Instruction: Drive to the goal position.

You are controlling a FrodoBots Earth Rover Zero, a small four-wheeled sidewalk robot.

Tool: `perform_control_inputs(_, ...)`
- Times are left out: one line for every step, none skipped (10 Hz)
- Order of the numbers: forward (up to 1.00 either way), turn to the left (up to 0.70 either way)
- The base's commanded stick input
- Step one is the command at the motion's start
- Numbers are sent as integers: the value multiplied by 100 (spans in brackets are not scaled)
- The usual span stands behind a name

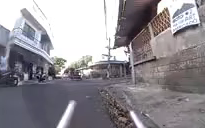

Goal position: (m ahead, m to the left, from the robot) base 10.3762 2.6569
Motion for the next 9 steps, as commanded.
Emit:
perform_control_inputs(0, 0)
perform_control_inputs(0, 0)
perform_control_inputs(0, 0)
perform_control_inputs(0, 0)
perform_control_inputs(0, 0)
perform_control_inputs(0, 0)
perform_control_inputs(4, 0)
perform_control_inputs(70, 0)
perform_control_inputs(70, 0)
